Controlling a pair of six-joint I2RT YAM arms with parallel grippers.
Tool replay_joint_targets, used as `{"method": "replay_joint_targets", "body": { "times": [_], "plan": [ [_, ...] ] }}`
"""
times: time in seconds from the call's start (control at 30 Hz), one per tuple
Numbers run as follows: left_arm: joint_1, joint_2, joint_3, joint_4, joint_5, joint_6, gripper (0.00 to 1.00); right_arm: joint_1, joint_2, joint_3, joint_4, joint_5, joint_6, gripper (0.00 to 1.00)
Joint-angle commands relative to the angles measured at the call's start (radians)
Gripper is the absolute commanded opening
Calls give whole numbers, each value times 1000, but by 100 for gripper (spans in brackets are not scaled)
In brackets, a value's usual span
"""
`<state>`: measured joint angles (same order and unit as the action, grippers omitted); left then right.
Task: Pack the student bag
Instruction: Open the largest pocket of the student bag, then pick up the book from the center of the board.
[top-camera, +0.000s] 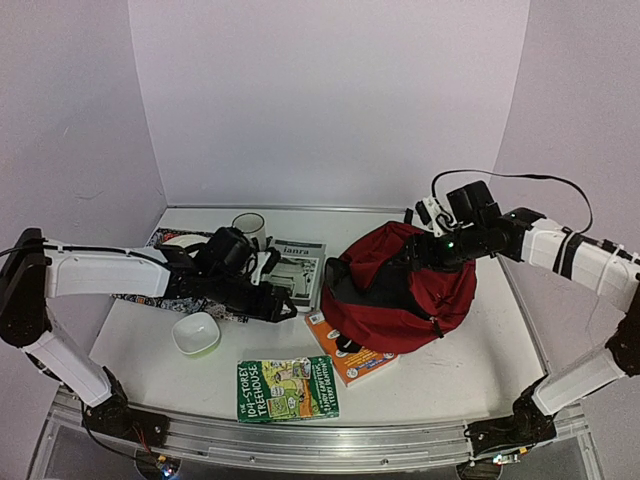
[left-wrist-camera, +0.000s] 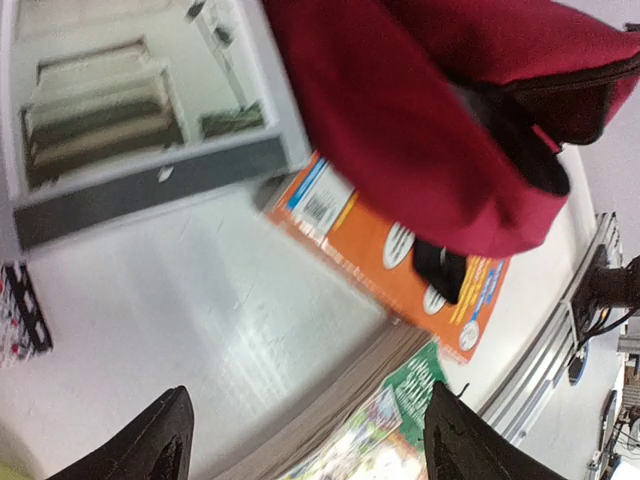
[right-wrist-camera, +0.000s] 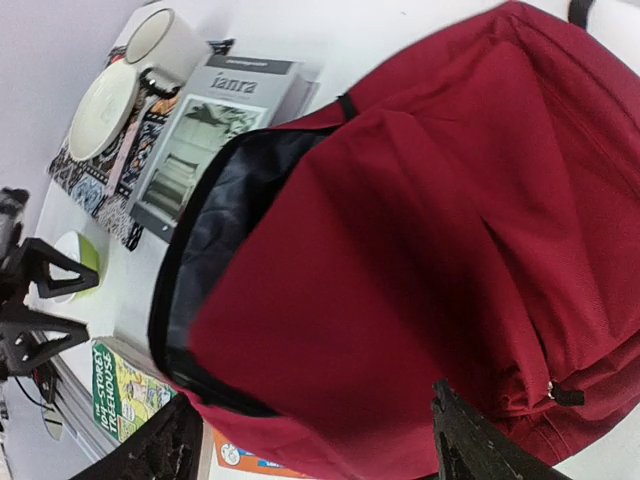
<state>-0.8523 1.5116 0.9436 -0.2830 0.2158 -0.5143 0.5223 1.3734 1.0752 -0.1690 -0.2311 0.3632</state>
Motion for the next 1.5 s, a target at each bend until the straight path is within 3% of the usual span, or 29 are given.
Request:
{"method": "replay_joint_targets", "body": {
  "times": [0.0, 0.17, 0.33, 0.57, 0.77, 1.17, 1.4, 1.47],
  "plan": [
    [9, -100, -77, -105, -17, -36, 81, 77, -55, 16, -51, 70, -46, 82],
    [8, -167, -162, -149, 11, -62, 80, 158, -45, 54, -59, 60, -97, 86],
    [9, -178, -209, -159, 15, -67, 80, 303, 73, 139, -78, 27, -199, 94],
    [26, -189, -204, -160, -75, -55, 81, 474, 353, 308, -139, -23, -329, 98],
    [73, -206, -193, -155, -85, -28, 82, 534, 602, 466, -246, -84, -448, 98],
    [157, -201, -178, -111, -79, 3, 83, 535, 845, 651, -389, -189, -573, 93],
    [169, -208, -155, -94, -96, 5, 83, 535, 893, 672, -463, -298, -611, 78],
    [169, -210, -152, -94, -102, 8, 83, 536, 896, 676, -479, -312, -619, 69]
  ]
}}
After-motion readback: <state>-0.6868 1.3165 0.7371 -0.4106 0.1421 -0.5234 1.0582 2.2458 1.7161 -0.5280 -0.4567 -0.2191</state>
